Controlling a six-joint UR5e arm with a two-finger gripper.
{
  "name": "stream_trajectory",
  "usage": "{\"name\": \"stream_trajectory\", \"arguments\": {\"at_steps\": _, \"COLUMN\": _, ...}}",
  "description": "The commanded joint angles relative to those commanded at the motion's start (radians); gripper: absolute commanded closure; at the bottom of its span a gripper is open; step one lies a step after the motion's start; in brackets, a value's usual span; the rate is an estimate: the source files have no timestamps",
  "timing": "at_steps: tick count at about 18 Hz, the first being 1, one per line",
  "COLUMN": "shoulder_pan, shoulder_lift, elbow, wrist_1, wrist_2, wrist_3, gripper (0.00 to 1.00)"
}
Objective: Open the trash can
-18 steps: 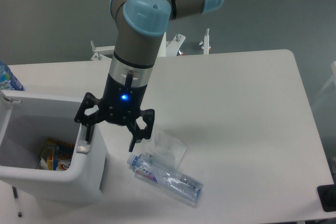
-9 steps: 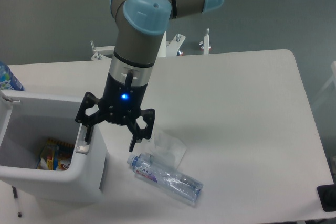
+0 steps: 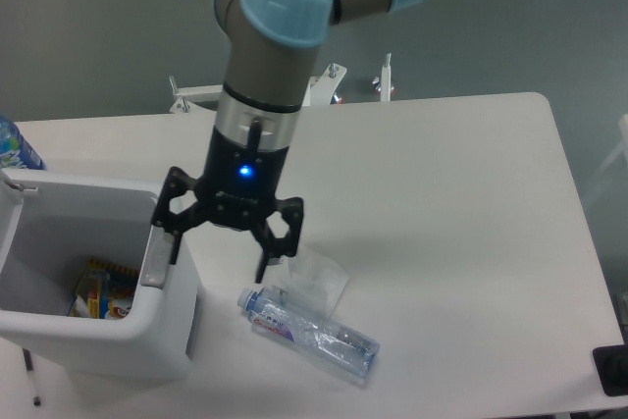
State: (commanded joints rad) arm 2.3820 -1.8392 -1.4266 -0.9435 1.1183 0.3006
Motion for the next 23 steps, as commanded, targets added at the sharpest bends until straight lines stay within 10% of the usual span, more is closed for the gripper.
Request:
{"name": "stream_trajectory", "arguments": {"at_steps": 9, "shoulder_pan": 0.199, "shoulder_lift": -0.058, "elbow": -0.008, "wrist_1": 0.006, "wrist_2": 0.000, "wrist_3": 0.162, "gripper": 0.00}}
{"name": "stream_trajectory", "arguments": {"at_steps": 23, "shoulder_pan": 0.270, "shoulder_lift": -0.121, "elbow": -0.028, "wrist_1": 0.003, "wrist_2": 0.130, "wrist_3": 0.541, "gripper": 0.00}}
